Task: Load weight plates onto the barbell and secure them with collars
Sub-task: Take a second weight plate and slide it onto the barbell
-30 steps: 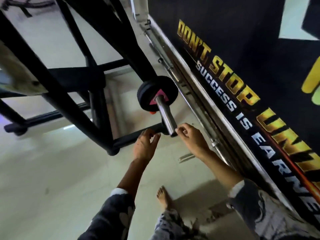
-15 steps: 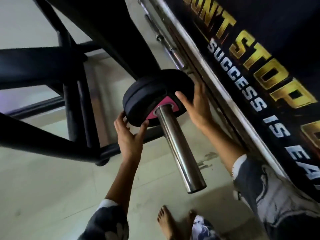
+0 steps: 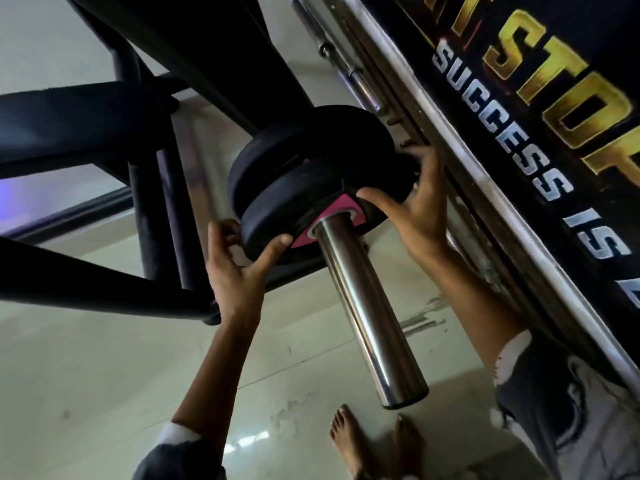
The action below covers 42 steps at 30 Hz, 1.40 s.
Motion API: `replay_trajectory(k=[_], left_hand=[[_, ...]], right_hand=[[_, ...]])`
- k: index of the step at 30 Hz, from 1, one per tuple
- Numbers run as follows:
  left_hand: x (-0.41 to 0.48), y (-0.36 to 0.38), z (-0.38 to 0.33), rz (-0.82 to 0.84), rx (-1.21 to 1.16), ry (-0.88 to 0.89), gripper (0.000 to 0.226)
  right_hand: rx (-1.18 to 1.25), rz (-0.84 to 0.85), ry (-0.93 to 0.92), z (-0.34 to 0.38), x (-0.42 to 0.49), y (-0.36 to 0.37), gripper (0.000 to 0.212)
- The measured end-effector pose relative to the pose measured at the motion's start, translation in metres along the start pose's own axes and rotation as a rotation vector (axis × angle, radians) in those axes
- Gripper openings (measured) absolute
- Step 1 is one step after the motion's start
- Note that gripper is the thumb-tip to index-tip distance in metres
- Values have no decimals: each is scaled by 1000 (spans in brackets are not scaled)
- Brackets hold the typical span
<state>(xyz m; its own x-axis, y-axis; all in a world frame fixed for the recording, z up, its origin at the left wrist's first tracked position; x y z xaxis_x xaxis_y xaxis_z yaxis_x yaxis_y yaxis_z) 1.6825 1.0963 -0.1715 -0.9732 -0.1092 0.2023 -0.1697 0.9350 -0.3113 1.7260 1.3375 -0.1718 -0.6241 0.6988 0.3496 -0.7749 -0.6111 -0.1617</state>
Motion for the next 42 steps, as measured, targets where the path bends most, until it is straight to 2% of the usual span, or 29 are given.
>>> replay_trajectory(k=[3, 6, 9, 12, 16, 18, 20, 23, 27, 28, 30, 33, 37, 40, 42], left_hand=[[1, -1, -9, 112, -101, 54, 53], [6, 9, -19, 121, -156, 115, 45], [5, 20, -24, -4, -191, 68, 27], [-2, 25, -30, -116, -221, 33, 42], [-22, 24, -34, -116, -309, 17, 53], [-38, 19, -34, -116, -312, 37, 45], [-56, 8, -31, -133, -319, 84, 22], [-90, -7, -26, -143, -334, 95, 33], [-156, -29, -29, -172, -270, 63, 41], [-170, -34, -29, -176, -251, 39, 42], [-199, -44, -34, -159, -233, -12, 35], [-235, -62, -51, -136, -242, -38, 28], [-266, -115, -98, -164, -284, -37, 30], [-281, -173, -141, -203, -281, 4, 32], [-292, -218, -167, -252, -276, 26, 31]], right_hand=[[25, 17, -11, -13, 2, -10, 71], [123, 55, 78, -13, 3, -8, 73], [227, 88, 166, -13, -1, -3, 51], [291, -1, 194, -9, -9, -7, 48], [284, -91, 127, 1, -25, -16, 61], [272, -104, 109, 1, -37, -26, 59], [275, -112, 99, 0, -53, -40, 61], [293, -126, 107, 1, -81, -69, 69], [249, -84, 155, 17, -124, -115, 46], [239, -85, 165, 20, -134, -125, 47], [208, -92, 165, 28, -156, -147, 67], [154, -50, 117, 51, -181, -175, 83], [164, -7, 60, 125, -206, -201, 80], [194, 32, 19, 193, -226, -209, 62], [191, 57, -51, 240, -244, -206, 67]])
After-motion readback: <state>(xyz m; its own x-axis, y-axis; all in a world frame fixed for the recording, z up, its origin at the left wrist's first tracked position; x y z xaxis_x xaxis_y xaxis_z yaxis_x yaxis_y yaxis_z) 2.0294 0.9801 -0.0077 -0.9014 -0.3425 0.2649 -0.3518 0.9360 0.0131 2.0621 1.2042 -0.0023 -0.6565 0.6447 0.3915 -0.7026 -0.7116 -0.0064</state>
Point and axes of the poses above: each hand's wrist, its own x-axis towards the middle knuckle, its own y-axis out of the palm, z = x × y, the point moved 4 cm from there along x, towards the middle knuckle, and after that the axes turned 11 degrees about -z, right-handed, at the moved point
